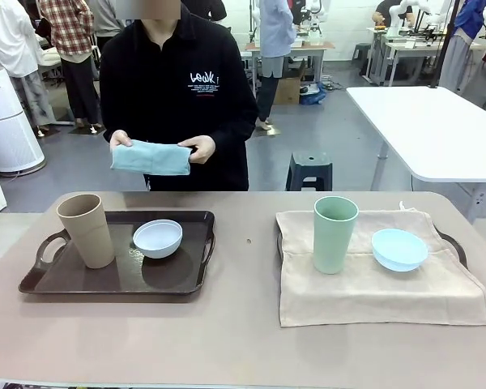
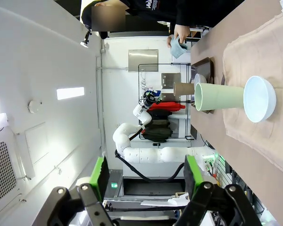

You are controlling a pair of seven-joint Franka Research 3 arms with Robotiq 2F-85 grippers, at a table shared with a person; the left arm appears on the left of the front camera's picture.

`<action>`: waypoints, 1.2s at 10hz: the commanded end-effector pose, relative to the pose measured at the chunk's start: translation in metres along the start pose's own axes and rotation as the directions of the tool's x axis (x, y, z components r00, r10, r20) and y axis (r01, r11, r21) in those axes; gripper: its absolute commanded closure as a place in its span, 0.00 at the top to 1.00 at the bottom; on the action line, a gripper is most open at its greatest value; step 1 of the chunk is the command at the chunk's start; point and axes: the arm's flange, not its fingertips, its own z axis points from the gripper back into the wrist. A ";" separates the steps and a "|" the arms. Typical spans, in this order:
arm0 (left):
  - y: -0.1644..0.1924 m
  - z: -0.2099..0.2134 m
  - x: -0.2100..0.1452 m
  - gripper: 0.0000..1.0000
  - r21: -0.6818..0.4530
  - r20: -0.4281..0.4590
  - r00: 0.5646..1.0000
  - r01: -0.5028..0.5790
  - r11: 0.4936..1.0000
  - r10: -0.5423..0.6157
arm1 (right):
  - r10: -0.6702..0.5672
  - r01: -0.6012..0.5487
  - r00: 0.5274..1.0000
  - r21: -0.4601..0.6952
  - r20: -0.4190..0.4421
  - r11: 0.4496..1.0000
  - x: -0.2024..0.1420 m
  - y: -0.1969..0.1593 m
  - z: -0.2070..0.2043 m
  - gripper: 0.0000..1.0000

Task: Set up a tray with a mat and arrange the tableware.
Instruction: Pick up the Picnic Bowl and Reusable plastic cup from the Handle tray in front of the human's position and hold them in the air.

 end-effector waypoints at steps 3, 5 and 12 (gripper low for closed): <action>-0.001 0.001 -0.004 1.00 -0.005 0.007 1.000 -0.008 1.000 0.008 | -0.007 0.007 1.000 -0.001 -0.001 1.000 0.000 0.000 0.000 0.84; 0.000 0.000 0.000 1.00 0.000 0.000 1.000 0.000 1.000 0.000 | 0.000 0.000 1.000 0.000 0.000 1.000 0.000 0.000 0.000 0.84; -0.069 0.020 -0.057 1.00 0.312 -0.071 0.902 0.425 0.850 -0.425 | 0.321 -0.357 0.933 -0.329 -0.161 0.874 -0.010 0.092 -0.063 0.84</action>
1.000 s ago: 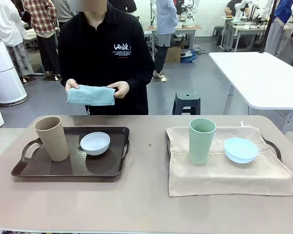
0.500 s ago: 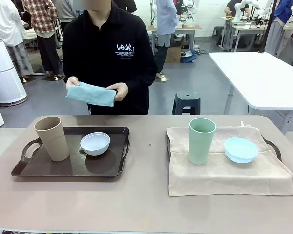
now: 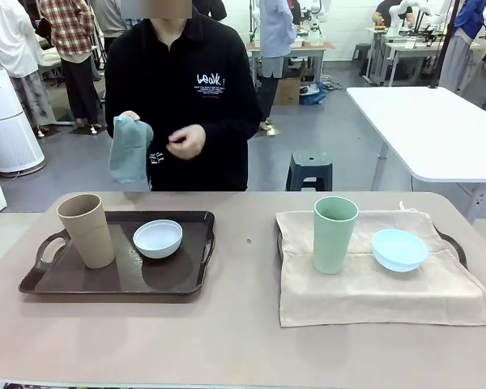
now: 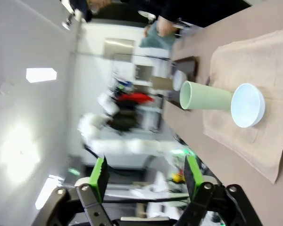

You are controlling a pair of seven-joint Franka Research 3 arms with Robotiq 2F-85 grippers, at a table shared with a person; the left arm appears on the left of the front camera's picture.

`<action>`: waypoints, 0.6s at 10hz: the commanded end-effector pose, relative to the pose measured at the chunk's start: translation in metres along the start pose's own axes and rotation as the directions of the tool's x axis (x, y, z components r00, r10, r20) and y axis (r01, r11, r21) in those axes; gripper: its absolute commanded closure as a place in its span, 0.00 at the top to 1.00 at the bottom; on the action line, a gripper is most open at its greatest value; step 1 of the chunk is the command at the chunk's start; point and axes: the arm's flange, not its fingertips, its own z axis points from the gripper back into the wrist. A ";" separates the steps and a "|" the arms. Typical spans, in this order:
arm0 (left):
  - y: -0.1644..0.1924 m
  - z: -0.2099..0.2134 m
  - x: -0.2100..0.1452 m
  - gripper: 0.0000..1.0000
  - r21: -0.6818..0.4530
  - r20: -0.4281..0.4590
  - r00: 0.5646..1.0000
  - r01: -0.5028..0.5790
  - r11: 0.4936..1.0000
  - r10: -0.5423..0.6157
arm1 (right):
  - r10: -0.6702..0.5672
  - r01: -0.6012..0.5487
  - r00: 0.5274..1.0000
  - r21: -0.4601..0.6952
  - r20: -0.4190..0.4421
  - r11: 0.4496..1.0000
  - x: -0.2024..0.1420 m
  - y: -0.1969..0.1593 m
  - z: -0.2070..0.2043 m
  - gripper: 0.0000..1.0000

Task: Set up a tray with a mat and arrange the tableware.
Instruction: Pick up the Picnic Bowl and Reusable plastic cup from the Handle tray in front of the human's position and hold them in the air.

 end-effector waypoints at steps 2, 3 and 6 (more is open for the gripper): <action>-0.091 0.012 -0.057 1.00 0.424 -0.164 0.848 0.522 0.740 -0.504 | 0.332 -0.391 0.916 -0.321 -0.224 0.862 0.018 0.114 -0.102 0.84; -0.113 0.006 -0.071 1.00 0.435 -0.289 0.782 0.621 0.652 -0.552 | 0.405 -0.509 0.850 -0.333 -0.336 0.793 0.025 0.138 -0.145 0.84; -0.112 0.021 -0.067 1.00 0.338 -0.126 0.942 0.335 0.880 -0.310 | 0.295 -0.357 0.922 -0.263 -0.249 0.896 0.018 0.148 -0.108 0.84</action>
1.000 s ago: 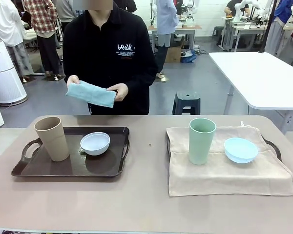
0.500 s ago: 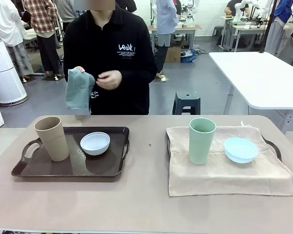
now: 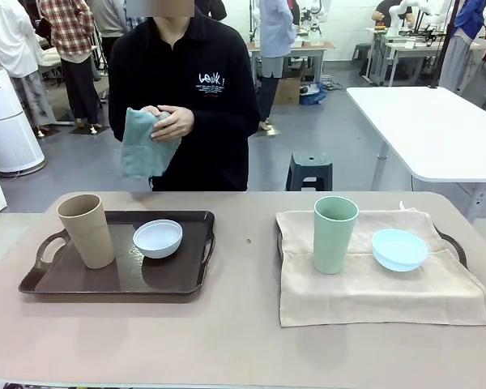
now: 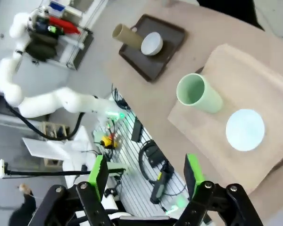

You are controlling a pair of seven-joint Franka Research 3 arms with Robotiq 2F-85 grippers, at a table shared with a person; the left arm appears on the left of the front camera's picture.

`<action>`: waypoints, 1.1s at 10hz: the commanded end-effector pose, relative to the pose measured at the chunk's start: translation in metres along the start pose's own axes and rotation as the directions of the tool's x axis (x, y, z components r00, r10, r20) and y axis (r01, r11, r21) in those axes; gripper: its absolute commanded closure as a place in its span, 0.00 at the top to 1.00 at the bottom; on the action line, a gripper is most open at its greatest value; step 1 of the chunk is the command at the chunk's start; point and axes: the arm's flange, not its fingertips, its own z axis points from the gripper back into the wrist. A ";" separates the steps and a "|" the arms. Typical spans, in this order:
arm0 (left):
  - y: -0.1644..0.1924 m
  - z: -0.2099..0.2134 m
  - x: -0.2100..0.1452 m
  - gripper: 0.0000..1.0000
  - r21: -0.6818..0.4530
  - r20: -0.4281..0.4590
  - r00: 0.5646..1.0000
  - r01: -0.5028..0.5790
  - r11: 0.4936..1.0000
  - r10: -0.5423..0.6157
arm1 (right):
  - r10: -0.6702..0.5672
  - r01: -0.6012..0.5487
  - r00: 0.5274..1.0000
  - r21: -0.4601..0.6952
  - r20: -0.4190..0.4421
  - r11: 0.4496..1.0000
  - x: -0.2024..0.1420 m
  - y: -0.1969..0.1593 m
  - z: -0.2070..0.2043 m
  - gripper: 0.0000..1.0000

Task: Set up a tray with a mat and arrange the tableware.
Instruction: Pick up the Picnic Bowl and Reusable plastic cup from the Handle tray in front of the human's position and hold them in the air.

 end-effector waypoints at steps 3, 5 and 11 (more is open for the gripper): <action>-0.001 -0.006 0.021 1.00 0.160 -0.003 0.976 0.215 0.963 -0.218 | -0.009 0.002 0.997 -0.087 -0.081 0.996 0.032 0.029 -0.034 0.84; -0.047 -0.039 0.047 1.00 0.301 -0.212 0.821 0.571 0.764 -0.530 | -0.079 0.026 0.972 -0.235 -0.221 0.972 0.109 0.097 -0.148 0.84; -0.081 -0.059 0.065 1.00 0.250 -0.318 0.808 0.576 0.778 -0.496 | -0.108 0.032 0.957 -0.273 -0.269 0.962 0.142 0.161 -0.294 0.84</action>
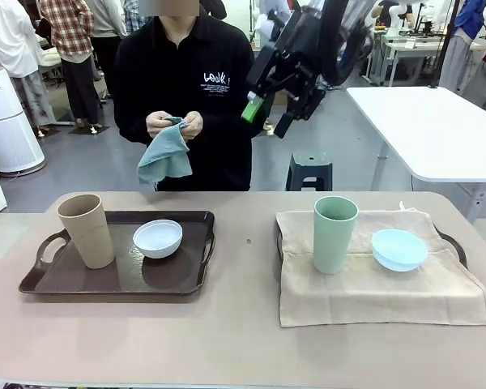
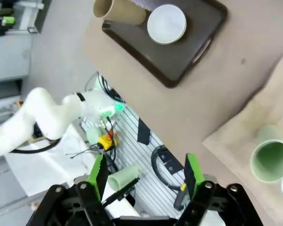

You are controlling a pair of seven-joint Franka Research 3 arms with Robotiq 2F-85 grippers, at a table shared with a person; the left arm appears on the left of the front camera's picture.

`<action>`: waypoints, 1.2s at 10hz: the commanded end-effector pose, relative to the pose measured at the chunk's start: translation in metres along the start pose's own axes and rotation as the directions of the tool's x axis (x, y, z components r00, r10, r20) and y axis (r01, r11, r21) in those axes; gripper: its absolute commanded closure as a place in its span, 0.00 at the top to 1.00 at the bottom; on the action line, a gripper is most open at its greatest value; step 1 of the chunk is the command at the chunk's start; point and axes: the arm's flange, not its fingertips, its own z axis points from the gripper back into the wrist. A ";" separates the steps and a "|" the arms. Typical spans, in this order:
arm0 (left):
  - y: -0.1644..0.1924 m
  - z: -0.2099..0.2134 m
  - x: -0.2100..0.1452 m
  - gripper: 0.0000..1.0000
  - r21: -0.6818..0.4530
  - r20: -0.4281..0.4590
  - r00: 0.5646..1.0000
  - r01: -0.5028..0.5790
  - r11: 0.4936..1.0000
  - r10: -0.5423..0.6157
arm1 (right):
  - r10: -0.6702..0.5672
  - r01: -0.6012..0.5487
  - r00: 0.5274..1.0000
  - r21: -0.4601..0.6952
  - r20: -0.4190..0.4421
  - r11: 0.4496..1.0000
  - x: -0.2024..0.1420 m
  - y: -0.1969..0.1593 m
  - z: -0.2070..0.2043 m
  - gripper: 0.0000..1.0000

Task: Set up a tray with a mat and arrange the tableware.
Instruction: Pick up the Picnic Bowl and Reusable plastic cup from the Handle tray in front of the human's position and hold them in the air.

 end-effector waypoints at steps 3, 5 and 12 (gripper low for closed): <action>0.011 -0.004 0.003 1.00 0.107 0.038 0.968 0.241 0.965 -0.247 | -0.136 0.136 0.991 -0.041 -0.008 0.990 0.039 0.001 -0.055 0.84; 0.027 -0.026 0.009 1.00 0.315 0.139 0.720 0.619 0.720 -0.680 | -0.144 0.139 0.986 -0.068 -0.086 0.988 0.086 0.018 -0.108 0.84; 0.049 -0.036 0.027 1.00 0.075 0.176 0.660 0.731 0.678 -0.730 | -0.094 0.098 0.985 0.024 -0.142 0.995 0.106 0.021 -0.171 0.84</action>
